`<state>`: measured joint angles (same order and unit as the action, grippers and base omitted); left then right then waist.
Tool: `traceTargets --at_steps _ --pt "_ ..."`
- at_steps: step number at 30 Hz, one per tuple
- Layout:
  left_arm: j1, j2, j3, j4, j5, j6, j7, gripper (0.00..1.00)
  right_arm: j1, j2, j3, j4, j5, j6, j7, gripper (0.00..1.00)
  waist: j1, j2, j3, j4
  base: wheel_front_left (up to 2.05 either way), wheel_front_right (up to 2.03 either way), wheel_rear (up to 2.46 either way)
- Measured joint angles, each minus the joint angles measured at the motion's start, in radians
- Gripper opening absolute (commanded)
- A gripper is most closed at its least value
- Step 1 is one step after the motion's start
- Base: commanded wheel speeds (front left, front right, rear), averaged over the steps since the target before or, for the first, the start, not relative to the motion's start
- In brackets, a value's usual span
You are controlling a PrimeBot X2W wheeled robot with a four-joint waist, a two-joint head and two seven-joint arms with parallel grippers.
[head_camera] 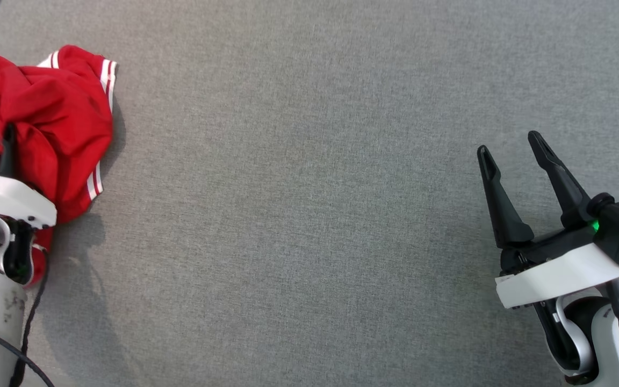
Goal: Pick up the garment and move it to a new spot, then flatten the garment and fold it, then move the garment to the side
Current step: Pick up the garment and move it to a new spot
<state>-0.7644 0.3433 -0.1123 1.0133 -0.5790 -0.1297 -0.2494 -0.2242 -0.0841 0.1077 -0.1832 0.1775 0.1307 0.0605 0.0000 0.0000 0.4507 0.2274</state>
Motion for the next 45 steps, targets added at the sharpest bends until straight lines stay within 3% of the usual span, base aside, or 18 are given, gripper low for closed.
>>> traceTargets --at_steps 6,11,21,28,35,45 --pt "0.019 0.036 0.056 -0.188 0.044 0.024 -0.01 0.0 0.014 0.008 -0.01 0.016 0.008 0.0 -0.026 1.0 0.0 0.0 -0.058 -0.004 0.0 0.0 0.0" --pt "0.15 0.038 0.103 -0.436 0.106 0.074 -0.01 0.0 0.049 0.014 -0.029 0.032 0.013 0.0 -0.048 1.0 0.0 0.0 -0.125 -0.016 0.0 0.0 0.0" --pt "0.501 -0.015 0.088 -0.886 0.168 0.197 0.028 0.0 0.137 0.026 -0.056 0.029 0.013 0.0 -0.061 1.0 0.0 0.0 -0.24 -0.083 0.0 0.0 0.0" --pt "0.675 -0.057 0.022 -1.096 0.188 0.246 0.108 0.0 0.16 0.029 -0.058 0.013 0.004 0.0 -0.053 1.0 0.0 0.0 -0.277 -0.165 0.0 0.0 0.0" --pt "0.665 -0.09 -0.078 -1.161 0.212 0.232 0.147 0.0 0.172 0.03 -0.068 0.0 0.01 0.0 -0.052 1.0 0.0 0.0001 -0.287 -0.25 0.0 0.0 0.0" --pt "0.464 -0.187 -0.329 -1.029 0.247 0.088 0.22 0.0 0.152 0.034 -0.078 0.001 0.058 0.0 -0.087 1.0 0.0 0.0 -0.215 -0.382 0.0 0.0 0.0"
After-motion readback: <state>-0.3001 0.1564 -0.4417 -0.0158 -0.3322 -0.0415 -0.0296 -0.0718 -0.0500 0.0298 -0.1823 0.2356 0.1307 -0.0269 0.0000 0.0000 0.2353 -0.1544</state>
